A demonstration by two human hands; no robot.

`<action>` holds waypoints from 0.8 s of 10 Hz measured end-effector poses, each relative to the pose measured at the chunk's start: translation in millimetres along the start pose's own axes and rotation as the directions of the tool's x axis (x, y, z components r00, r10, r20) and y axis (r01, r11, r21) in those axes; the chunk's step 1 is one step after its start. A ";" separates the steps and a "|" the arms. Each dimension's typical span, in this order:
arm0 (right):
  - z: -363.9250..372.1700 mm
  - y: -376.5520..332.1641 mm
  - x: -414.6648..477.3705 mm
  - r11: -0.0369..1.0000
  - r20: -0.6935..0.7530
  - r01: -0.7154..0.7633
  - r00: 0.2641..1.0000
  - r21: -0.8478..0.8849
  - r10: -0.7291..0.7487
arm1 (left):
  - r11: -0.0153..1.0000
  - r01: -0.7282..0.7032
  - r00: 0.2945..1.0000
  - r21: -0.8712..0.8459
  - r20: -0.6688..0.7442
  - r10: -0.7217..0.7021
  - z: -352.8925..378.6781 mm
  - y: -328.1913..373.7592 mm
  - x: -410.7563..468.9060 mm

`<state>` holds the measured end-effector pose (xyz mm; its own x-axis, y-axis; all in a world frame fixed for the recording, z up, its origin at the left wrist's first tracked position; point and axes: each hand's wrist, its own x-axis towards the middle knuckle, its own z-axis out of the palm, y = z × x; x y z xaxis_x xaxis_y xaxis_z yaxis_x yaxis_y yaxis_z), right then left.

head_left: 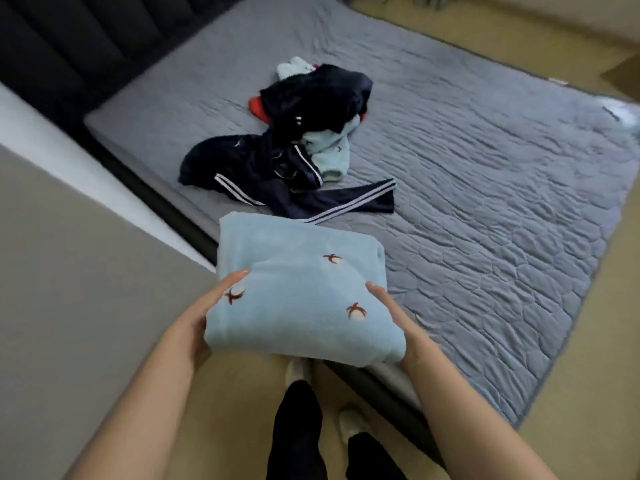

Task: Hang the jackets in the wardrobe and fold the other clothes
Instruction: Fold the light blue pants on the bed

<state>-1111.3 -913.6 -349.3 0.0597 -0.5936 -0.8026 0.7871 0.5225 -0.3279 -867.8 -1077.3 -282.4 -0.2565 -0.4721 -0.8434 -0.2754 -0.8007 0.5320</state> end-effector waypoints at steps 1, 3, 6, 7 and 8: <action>55.8 11.3 -25.5 0.980 0.137 -0.008 0.990 -0.199 0.036 | 0.966 -0.169 0.978 -0.197 -0.158 0.139 -42.4 -35.3 -96.4; 188.4 77.3 -64.4 0.796 0.345 -0.014 0.896 -0.605 0.278 | 0.701 -0.528 0.805 -0.479 -0.544 0.235 -101.8 -144.4 -266.2; 319.9 328.0 -177.3 0.397 0.417 0.154 0.516 -0.905 0.748 | 0.369 -0.880 0.330 -0.299 -0.944 0.024 -130.3 -392.2 -484.8; 337.1 451.3 -234.2 0.374 0.426 0.216 0.305 -0.902 0.852 | 0.431 -0.862 0.235 -0.267 -0.964 -0.128 -119.0 -507.6 -565.5; 331.4 554.8 -307.3 0.300 0.353 0.252 0.201 -0.920 0.914 | 0.358 -0.903 0.106 -0.239 -0.929 -0.355 -120.3 -590.0 -638.9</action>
<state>-489.5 -644.2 -119.4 0.9479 0.1423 -0.2850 -0.3139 0.5701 -0.7592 -430.0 -347.6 -66.5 0.9313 -0.1084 -0.3477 0.3545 0.0515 0.9336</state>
